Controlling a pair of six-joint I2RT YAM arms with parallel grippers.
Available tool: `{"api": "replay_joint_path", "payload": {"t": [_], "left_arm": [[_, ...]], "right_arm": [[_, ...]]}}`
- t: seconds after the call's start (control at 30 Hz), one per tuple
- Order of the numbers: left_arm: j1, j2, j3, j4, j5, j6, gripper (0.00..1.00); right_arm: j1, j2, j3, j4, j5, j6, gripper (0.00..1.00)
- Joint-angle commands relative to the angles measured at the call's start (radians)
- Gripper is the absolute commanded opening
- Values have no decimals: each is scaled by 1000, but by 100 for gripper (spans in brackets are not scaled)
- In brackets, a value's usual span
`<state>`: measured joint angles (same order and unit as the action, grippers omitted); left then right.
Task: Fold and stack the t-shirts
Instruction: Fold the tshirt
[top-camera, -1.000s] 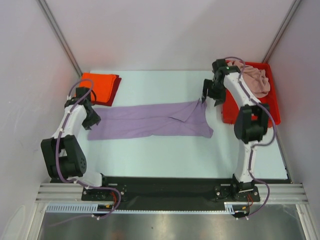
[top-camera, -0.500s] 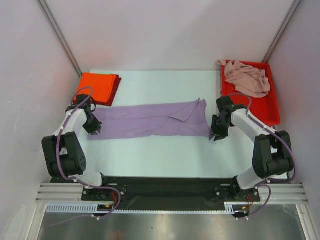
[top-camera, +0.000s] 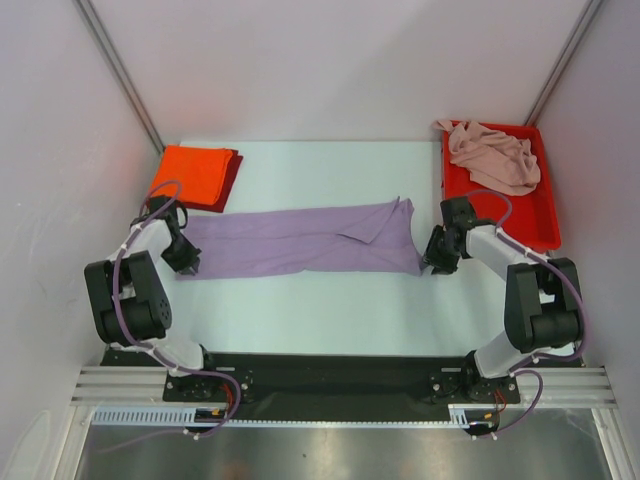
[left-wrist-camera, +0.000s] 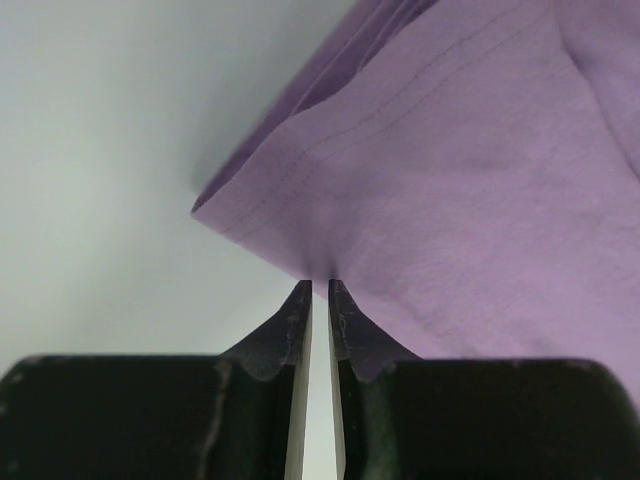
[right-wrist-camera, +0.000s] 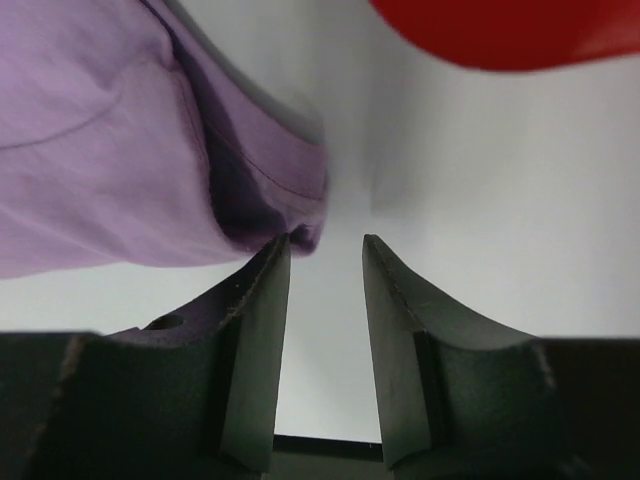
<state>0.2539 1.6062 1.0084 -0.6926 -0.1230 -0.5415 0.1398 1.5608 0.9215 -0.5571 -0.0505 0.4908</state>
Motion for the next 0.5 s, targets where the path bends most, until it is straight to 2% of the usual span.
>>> {"api": "replay_joint_path", "payload": {"t": [0.0, 0.23, 0.37, 0.47], "left_arm": [[19, 27, -8, 39, 14, -3, 15], [28, 69, 9, 45, 3, -8, 14], [31, 93, 18, 39, -20, -6, 13], [38, 106, 18, 39, -33, 0, 13]], "right_arm": [[-12, 15, -3, 91, 2, 40, 41], [-16, 85, 7, 98, -43, 48, 38], [-20, 87, -10, 97, -49, 63, 29], [-29, 91, -1, 85, -37, 61, 14]]}}
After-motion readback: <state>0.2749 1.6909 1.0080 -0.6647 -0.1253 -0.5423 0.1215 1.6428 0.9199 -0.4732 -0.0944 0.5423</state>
